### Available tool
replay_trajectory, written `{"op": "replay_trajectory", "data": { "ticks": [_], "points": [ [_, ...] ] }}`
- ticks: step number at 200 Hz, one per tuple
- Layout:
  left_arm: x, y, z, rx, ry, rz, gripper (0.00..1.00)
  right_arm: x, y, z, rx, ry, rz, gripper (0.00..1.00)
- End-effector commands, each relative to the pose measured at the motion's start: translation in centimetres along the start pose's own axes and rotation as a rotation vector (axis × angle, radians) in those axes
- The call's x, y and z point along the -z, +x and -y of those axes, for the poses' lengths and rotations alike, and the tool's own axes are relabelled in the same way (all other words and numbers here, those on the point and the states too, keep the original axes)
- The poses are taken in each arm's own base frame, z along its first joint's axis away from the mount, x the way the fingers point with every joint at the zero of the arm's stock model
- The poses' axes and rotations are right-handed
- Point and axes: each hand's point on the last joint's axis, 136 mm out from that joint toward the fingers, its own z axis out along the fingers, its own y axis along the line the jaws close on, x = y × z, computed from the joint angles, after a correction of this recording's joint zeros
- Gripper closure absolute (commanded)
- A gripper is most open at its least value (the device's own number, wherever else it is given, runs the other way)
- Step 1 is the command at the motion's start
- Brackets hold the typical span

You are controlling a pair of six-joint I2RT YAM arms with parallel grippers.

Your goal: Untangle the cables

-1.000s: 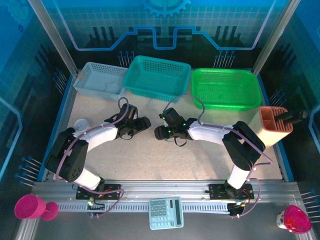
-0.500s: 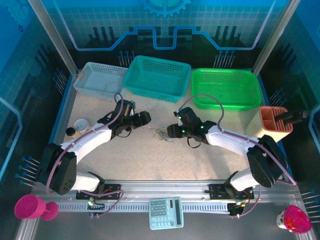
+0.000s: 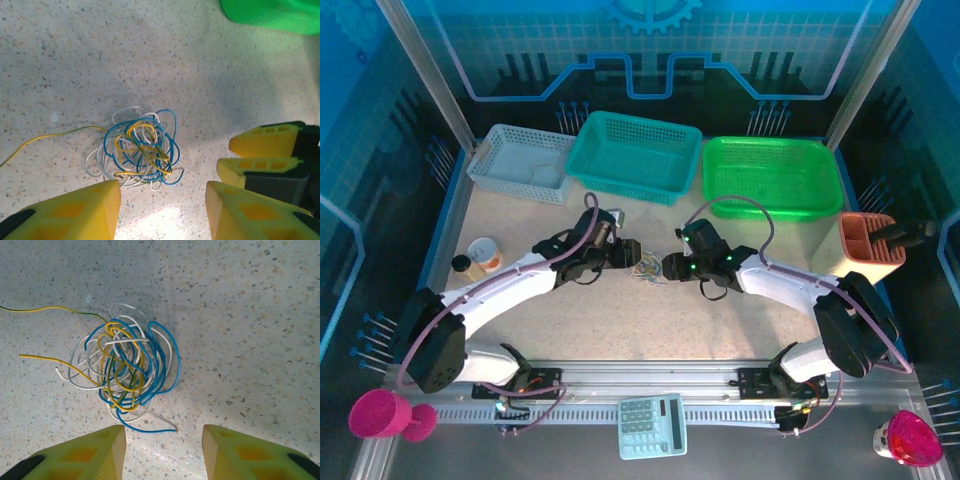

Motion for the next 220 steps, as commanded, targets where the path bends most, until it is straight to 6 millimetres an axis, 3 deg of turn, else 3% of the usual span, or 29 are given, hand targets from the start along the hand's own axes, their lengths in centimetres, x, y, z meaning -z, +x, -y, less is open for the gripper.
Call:
{"op": "replay_trajectory", "data": {
  "ticks": [1,97,170,220],
  "points": [
    [-1.3,1.7,-1.4,-0.058,-0.08,-0.025,0.51,-0.5,0.2,0.0,-0.024,-0.017,-0.012,0.54],
    [-5.9,3.3,-1.9,-0.111,-0.15,-0.089,0.64,-0.2,0.6,0.5,-0.032,-0.006,-0.003,0.54],
    [-6.9,3.7,-2.3,-0.113,-0.168,-0.103,0.7,0.0,0.6,0.6,-0.033,-0.009,0.001,0.54],
    [-6.7,3.2,-2.1,-0.121,-0.172,-0.096,0.87,0.1,0.4,0.4,-0.035,-0.017,0.006,0.54]
  ]
}}
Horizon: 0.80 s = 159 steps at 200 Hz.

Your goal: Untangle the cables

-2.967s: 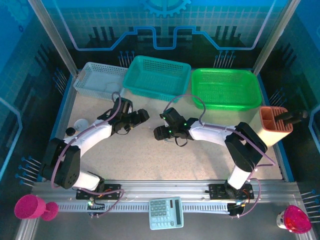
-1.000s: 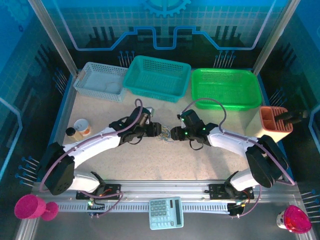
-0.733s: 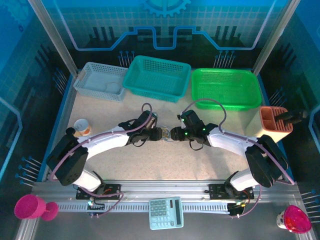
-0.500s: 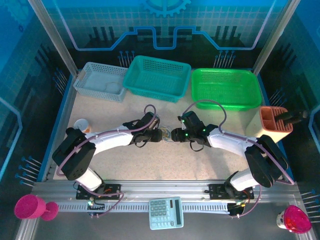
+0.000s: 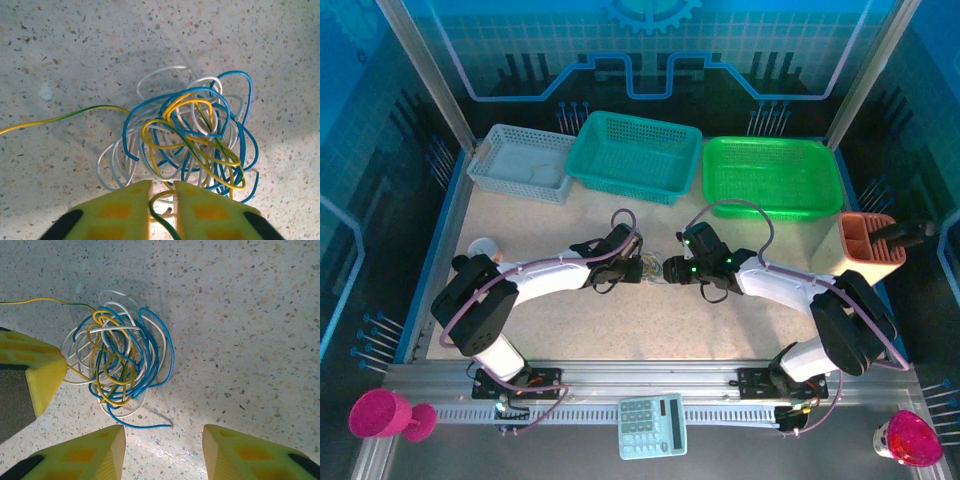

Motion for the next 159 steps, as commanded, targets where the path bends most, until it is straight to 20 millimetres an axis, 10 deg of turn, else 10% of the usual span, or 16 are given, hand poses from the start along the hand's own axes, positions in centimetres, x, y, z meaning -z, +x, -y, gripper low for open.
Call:
{"op": "replay_trajectory", "data": {
  "ticks": [1,159],
  "points": [
    [0.2,-1.1,0.7,-0.019,0.0,0.026,0.87,0.5,-0.4,-0.2,-0.016,-0.019,0.02,0.54],
    [12.3,-8.7,8.8,-0.011,0.304,0.184,1.0,3.3,-3.8,-5.8,0.158,-0.205,0.177,0.34]
  ]
}}
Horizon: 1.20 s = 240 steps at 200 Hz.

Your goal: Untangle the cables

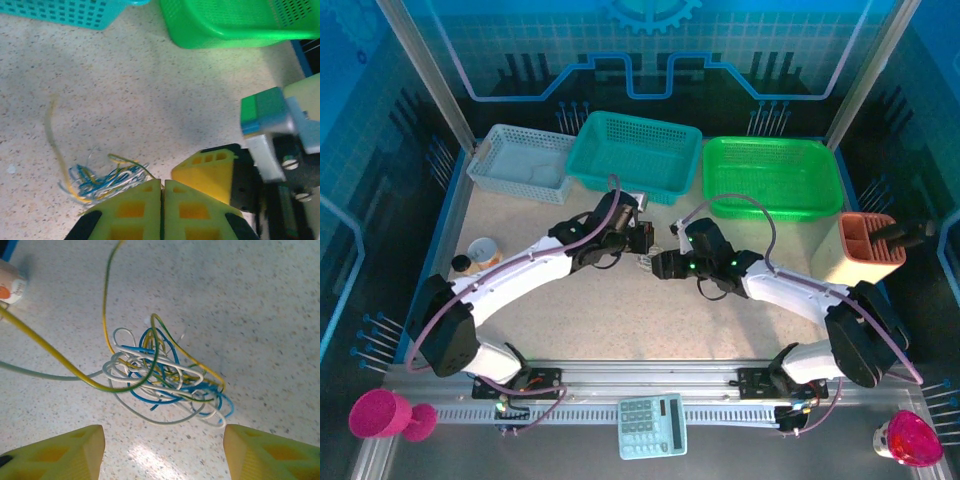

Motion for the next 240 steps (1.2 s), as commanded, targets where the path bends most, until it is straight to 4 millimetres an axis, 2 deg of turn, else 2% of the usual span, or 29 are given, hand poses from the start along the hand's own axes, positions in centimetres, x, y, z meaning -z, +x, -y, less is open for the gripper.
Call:
{"op": "replay_trajectory", "data": {
  "ticks": [1,61,90,108,130,182,240],
  "points": [
    [1.8,-0.9,2.2,0.001,0.077,0.002,1.0,0.5,-1.6,-1.6,0.048,-0.049,0.054,0.34],
    [3.6,-2.5,4.7,0.044,0.176,0.03,1.0,-0.5,-3.8,-2.6,0.051,-0.05,0.102,0.32],
    [4.9,-3.4,6.1,0.07,0.235,0.049,1.0,-2.1,-3.8,-1.1,0.015,0.005,0.108,0.47],
    [5.9,-4.2,7.1,0.079,0.272,0.064,1.0,-3.1,-3.2,-0.1,-0.017,0.027,0.102,0.61],
    [7.1,-5.3,8.0,0.082,0.306,0.089,1.0,-4.0,-2.2,0.8,-0.052,0.038,0.083,0.69],
    [10.0,-7.8,9.3,0.067,0.348,0.163,1.0,-4.9,0.5,2.5,-0.094,0.068,0.038,0.68],
    [12.8,-10.2,8.3,0.071,0.34,0.25,1.0,-5.1,2.2,3.3,-0.108,0.085,0.005,0.69]
  ]
}}
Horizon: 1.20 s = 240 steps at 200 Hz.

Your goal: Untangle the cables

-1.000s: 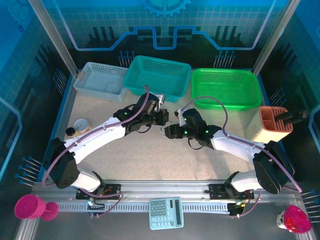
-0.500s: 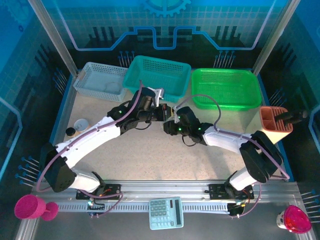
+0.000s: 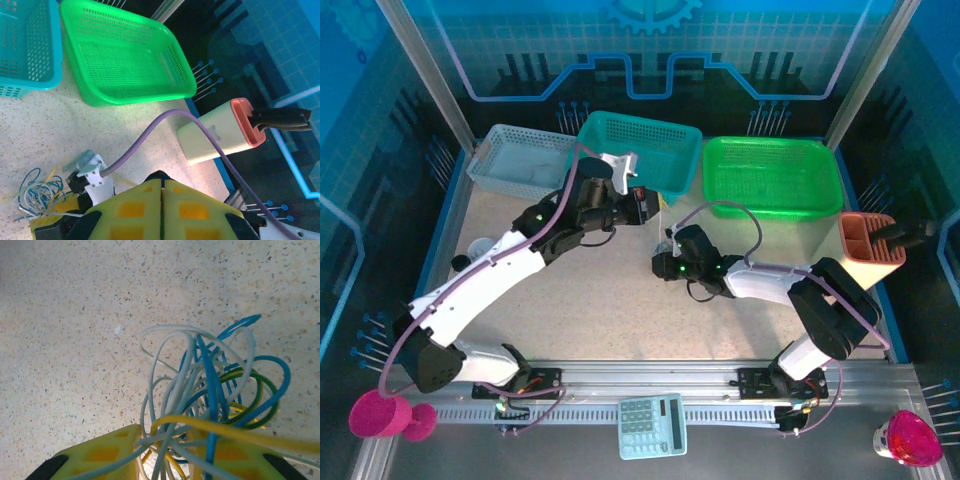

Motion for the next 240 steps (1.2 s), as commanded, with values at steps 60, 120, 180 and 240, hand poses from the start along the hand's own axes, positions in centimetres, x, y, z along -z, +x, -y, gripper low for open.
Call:
{"op": "replay_trajectory", "data": {
  "ticks": [60,120,180,240],
  "points": [
    [3.6,-3.3,1.3,-0.039,0.037,0.101,1.0,0.3,1.2,1.0,-0.025,0.028,-0.031,0.46],
    [2.1,-1.8,-0.6,-0.03,0.014,0.076,1.0,4.3,-0.4,-0.1,0.032,0.023,0.01,0.31],
    [2.4,-2.1,0.3,-0.017,0.049,0.079,1.0,7.0,-3.2,-3.3,0.087,-0.063,0.088,0.31],
    [2.8,-3.0,1.8,0.012,0.103,0.093,1.0,5.6,-4.9,-6.2,0.131,-0.13,0.183,0.32]
  ]
}}
